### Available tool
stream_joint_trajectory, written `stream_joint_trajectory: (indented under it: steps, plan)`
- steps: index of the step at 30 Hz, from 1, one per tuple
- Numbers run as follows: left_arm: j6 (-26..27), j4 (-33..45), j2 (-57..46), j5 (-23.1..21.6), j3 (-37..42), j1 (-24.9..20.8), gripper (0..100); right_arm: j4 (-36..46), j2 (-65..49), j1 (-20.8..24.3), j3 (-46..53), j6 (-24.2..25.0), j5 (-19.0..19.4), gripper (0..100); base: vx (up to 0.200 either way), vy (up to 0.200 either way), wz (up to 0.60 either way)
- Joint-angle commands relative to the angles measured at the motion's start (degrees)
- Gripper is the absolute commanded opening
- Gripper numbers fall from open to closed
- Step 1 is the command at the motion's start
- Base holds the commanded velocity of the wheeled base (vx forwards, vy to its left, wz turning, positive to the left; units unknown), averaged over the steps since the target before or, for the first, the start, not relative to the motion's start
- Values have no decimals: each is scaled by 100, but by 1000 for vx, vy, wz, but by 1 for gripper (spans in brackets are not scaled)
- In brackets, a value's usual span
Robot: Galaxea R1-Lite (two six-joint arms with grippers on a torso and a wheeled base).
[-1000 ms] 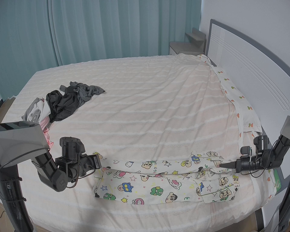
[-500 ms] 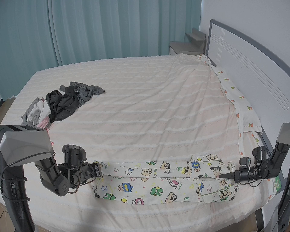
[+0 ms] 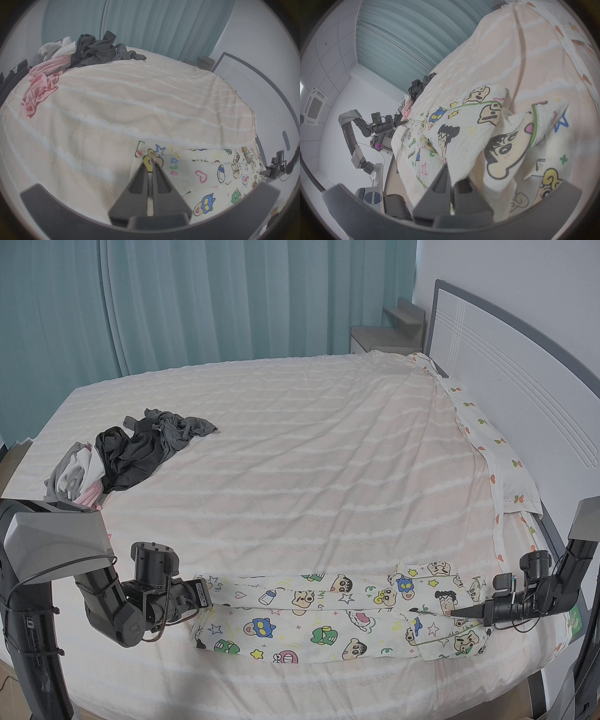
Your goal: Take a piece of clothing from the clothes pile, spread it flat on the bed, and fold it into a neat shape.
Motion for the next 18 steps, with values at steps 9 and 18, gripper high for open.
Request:
stream_joint_trajectory:
  steps: [9,18]
  plan:
    - [-60,-37,-44,2,172,167,100,-62,-523,-612,180,6,4,100,0,0,0]
    - [-851,-160,-563,-271,321,764,100,-62,-1261,-1227,224,93,259,100,0,0,0]
